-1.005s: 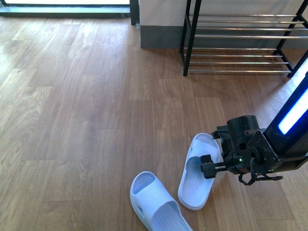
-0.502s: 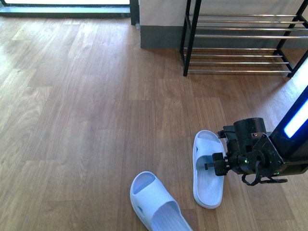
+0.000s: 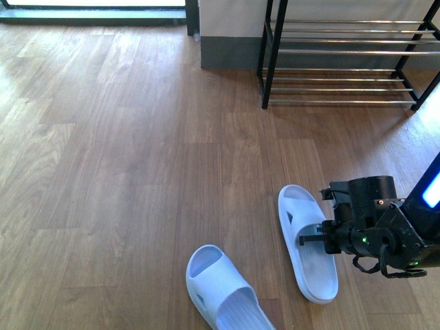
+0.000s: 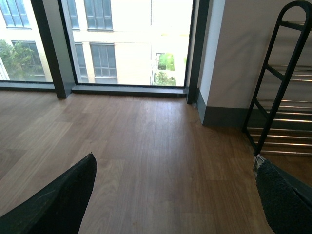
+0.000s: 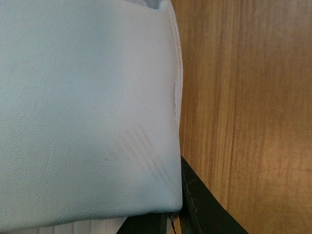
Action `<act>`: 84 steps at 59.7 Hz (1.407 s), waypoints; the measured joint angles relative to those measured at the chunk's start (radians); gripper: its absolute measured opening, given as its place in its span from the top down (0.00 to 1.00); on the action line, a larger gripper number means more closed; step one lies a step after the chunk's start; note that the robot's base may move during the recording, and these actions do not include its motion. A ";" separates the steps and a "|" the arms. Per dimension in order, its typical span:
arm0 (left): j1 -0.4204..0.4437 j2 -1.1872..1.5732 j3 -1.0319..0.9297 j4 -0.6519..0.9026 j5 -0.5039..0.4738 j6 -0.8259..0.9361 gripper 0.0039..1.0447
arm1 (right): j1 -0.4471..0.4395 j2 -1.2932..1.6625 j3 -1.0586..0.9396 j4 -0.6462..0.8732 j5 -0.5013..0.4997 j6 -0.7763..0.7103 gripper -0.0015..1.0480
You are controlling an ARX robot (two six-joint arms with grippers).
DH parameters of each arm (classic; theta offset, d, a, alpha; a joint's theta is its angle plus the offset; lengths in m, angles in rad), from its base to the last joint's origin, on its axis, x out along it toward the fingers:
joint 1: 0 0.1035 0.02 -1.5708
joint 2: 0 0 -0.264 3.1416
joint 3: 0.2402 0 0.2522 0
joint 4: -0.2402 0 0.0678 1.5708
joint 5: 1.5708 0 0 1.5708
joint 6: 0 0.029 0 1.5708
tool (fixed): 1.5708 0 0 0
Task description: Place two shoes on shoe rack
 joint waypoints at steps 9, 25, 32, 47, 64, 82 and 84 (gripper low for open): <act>0.000 0.000 0.000 0.000 0.000 0.000 0.09 | -0.018 -0.138 -0.128 0.082 0.007 0.000 0.99; 0.000 0.000 0.000 0.000 0.000 0.000 0.09 | -0.048 -0.495 -0.429 0.189 0.039 -0.001 0.99; 0.000 0.000 0.000 0.000 0.000 0.000 0.09 | -0.050 -0.673 -0.565 0.193 0.043 -0.001 0.99; 0.000 0.000 0.000 0.000 0.000 0.000 0.09 | -0.049 -1.126 -0.784 0.077 0.044 0.013 0.99; 0.000 0.000 0.000 0.000 0.000 0.000 0.09 | -0.076 -1.576 -0.879 -0.125 0.043 0.048 0.99; 0.000 0.000 0.000 0.000 0.000 0.000 0.09 | -0.110 -1.754 -0.921 -0.193 0.059 0.074 0.99; 0.000 0.000 0.000 0.000 0.000 0.000 0.09 | -0.110 -1.754 -0.921 -0.194 0.057 0.074 0.99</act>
